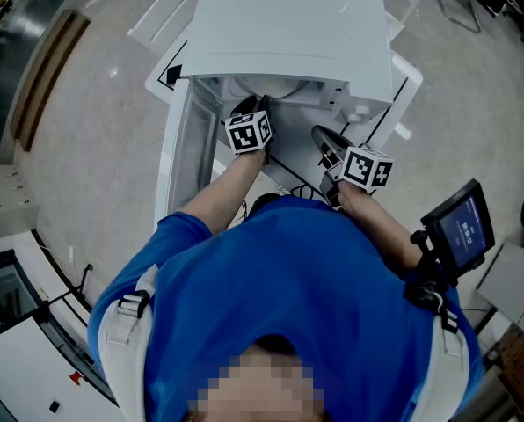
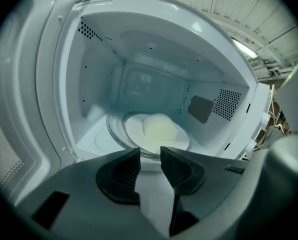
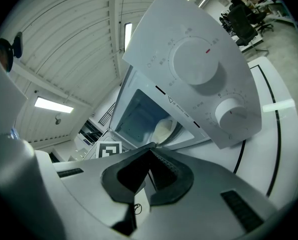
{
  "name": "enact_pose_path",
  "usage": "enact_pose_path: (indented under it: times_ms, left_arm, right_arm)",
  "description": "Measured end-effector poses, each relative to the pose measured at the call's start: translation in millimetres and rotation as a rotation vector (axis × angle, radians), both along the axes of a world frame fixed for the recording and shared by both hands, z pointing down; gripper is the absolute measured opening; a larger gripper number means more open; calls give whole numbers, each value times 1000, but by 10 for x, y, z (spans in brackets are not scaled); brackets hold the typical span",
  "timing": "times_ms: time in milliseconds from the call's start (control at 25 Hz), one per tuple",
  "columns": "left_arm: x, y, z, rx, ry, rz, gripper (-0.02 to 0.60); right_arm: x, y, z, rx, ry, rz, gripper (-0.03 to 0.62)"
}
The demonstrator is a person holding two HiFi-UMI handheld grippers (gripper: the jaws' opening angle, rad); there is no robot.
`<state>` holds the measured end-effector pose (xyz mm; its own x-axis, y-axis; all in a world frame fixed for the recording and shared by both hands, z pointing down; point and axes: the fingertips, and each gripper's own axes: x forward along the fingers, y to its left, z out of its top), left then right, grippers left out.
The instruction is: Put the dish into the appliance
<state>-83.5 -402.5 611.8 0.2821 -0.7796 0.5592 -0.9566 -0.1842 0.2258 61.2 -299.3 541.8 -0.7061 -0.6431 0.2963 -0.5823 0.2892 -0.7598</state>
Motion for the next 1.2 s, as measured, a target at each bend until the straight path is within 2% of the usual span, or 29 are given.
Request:
enact_pose_path:
  times_ms: [800, 1200]
  left_arm:
    - [-72, -48, -12, 6, -1, -15, 129]
    - [90, 108, -165, 64, 57, 26, 127]
  right_arm:
    - [32, -41, -20, 14, 2, 6, 0]
    - [42, -35, -1, 23, 0, -5, 0]
